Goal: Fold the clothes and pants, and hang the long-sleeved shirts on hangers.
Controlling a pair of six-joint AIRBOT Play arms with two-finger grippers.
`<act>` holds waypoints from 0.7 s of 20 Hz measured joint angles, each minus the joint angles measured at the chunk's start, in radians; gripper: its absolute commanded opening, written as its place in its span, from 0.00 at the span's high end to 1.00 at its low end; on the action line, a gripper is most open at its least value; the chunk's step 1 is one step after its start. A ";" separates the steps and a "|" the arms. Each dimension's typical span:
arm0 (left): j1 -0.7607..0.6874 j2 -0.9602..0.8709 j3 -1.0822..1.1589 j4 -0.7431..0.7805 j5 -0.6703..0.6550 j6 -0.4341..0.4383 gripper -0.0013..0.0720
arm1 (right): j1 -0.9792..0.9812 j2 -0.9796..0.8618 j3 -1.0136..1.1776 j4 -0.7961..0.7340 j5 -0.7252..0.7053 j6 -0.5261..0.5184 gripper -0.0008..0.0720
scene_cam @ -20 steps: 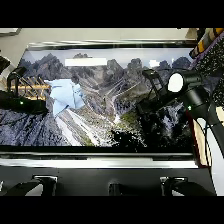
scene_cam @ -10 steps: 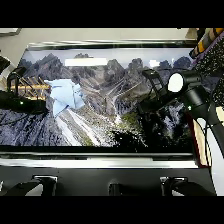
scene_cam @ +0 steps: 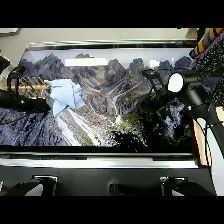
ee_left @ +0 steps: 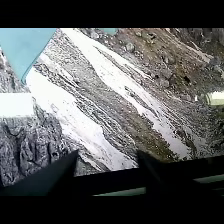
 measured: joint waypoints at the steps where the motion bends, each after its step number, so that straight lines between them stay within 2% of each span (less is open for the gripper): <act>1: 0.000 -0.009 0.003 0.007 0.016 -0.023 0.11 | 0.000 0.000 0.000 0.000 0.000 0.000 0.94; 5: 0.000 -0.132 0.067 0.079 0.113 -0.086 0.11 | 0.000 0.000 0.000 0.000 0.000 0.000 0.94; 9: -0.002 -0.365 0.153 0.156 0.212 -0.131 0.06 | 0.000 0.000 0.000 0.000 0.000 0.000 0.94; 13: -0.002 -0.564 0.232 0.192 0.286 -0.161 0.08 | 0.000 0.000 0.000 0.000 0.000 0.000 0.94; 14: -0.003 -0.600 0.253 0.194 0.295 -0.171 0.29 | 0.000 0.000 0.000 0.000 0.000 0.000 0.94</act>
